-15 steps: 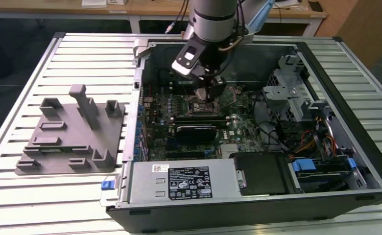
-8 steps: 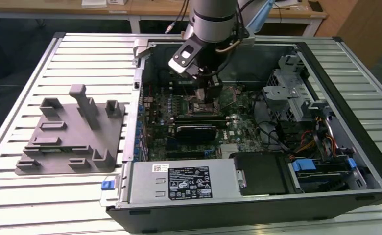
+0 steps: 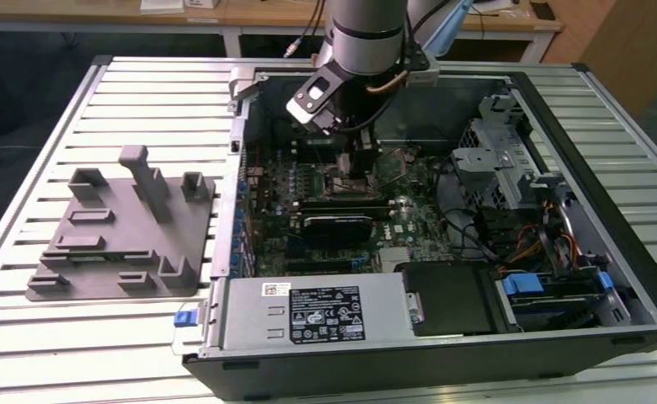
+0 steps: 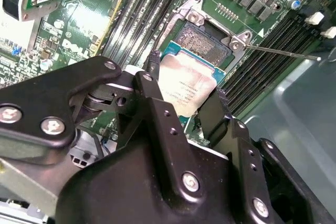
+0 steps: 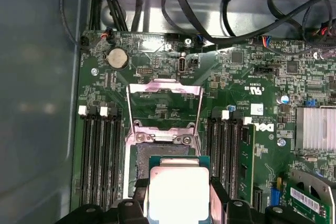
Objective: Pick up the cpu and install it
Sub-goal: 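Place the cpu into insertion slot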
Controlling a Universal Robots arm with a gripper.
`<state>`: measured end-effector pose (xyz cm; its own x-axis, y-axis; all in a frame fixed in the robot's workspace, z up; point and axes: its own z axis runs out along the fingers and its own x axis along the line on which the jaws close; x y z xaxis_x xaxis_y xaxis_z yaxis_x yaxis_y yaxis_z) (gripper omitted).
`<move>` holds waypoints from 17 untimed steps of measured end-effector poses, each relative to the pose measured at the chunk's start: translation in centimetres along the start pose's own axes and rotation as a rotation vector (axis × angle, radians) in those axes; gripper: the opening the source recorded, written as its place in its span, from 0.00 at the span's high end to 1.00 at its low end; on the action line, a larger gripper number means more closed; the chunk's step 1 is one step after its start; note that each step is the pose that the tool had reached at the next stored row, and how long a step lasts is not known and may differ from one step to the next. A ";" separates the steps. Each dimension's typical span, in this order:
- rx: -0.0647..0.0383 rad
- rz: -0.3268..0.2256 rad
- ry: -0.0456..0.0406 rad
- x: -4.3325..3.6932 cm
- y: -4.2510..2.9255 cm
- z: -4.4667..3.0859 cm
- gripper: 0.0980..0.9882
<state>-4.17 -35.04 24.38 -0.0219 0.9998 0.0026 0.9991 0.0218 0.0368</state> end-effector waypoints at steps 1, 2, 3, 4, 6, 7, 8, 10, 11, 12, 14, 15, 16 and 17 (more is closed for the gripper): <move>-0.001 0.002 -0.0001 0.00 0.00 0.04 0.50; -0.001 0.004 -0.0017 0.00 0.00 0.06 0.50; -0.001 0.005 -0.0038 0.00 0.00 0.09 0.50; -0.001 0.007 -0.0059 0.00 0.00 0.14 0.50; -0.001 0.010 -0.0092 0.00 -0.01 0.29 0.50; 0.000 0.011 -0.0102 0.00 -0.01 0.40 0.50; 0.000 0.012 -0.0106 0.00 -0.02 0.53 0.50; 0.000 0.014 -0.0107 0.00 -0.03 0.82 0.50; 0.000 0.014 -0.0108 0.00 -0.03 0.97 0.50; 0.000 0.015 -0.0109 0.00 -0.04 1.10 0.50; 0.000 0.015 -0.0110 0.00 -0.04 1.26 0.50; 0.000 0.015 -0.0111 0.00 -0.05 1.33 0.50; 0.000 0.015 -0.0114 0.01 -0.05 1.39 0.50; 0.000 0.016 -0.0118 0.02 -0.05 1.47 0.50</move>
<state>-4.17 -35.02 22.91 -0.0060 0.9999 -0.0086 0.9993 0.0063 0.0372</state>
